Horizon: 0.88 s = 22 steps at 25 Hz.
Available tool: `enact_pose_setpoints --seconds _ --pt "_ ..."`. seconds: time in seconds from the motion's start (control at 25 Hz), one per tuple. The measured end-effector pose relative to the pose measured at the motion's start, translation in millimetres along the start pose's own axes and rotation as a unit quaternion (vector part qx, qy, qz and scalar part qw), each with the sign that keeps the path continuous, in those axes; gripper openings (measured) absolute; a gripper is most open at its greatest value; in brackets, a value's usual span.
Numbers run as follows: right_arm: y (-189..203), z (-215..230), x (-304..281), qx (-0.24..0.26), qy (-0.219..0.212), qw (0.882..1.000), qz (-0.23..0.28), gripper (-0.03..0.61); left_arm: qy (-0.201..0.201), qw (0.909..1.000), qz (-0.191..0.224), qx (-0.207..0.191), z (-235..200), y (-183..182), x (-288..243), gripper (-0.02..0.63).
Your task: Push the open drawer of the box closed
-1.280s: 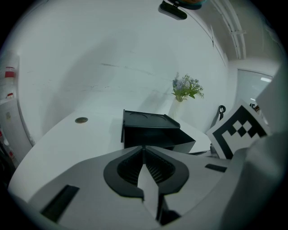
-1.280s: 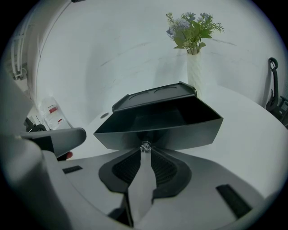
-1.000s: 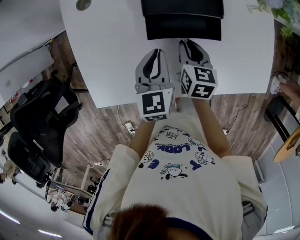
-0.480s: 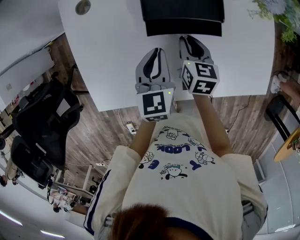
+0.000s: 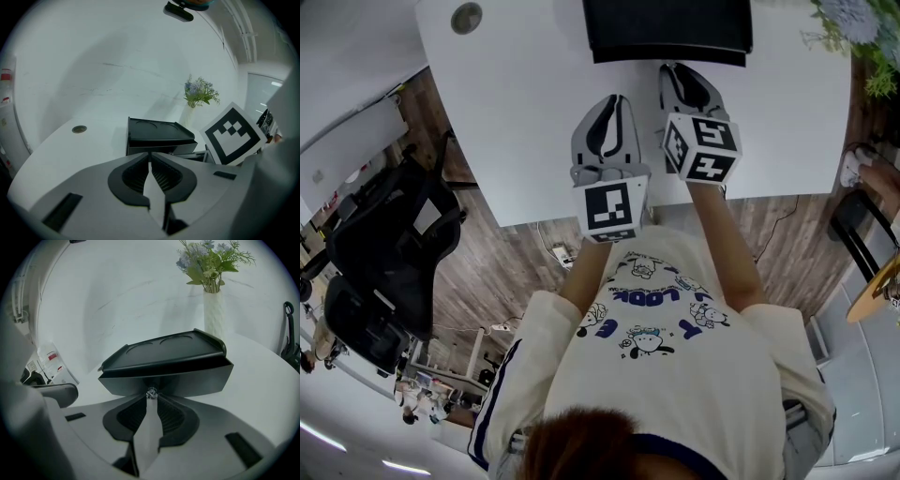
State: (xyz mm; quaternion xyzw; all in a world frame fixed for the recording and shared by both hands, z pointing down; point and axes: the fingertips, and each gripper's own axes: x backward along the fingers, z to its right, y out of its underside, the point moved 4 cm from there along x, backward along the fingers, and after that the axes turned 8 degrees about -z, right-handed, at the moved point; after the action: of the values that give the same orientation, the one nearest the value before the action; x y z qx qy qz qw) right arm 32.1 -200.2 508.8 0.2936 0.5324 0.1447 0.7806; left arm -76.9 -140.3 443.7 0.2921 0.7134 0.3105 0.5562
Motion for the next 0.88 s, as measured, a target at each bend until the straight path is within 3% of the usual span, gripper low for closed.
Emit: enact_pose_setpoints --seconds 0.88 --pt "-19 5 -12 0.008 0.01 1.0 0.015 0.087 -0.005 1.0 0.0 0.006 -12 -7 -5 0.029"
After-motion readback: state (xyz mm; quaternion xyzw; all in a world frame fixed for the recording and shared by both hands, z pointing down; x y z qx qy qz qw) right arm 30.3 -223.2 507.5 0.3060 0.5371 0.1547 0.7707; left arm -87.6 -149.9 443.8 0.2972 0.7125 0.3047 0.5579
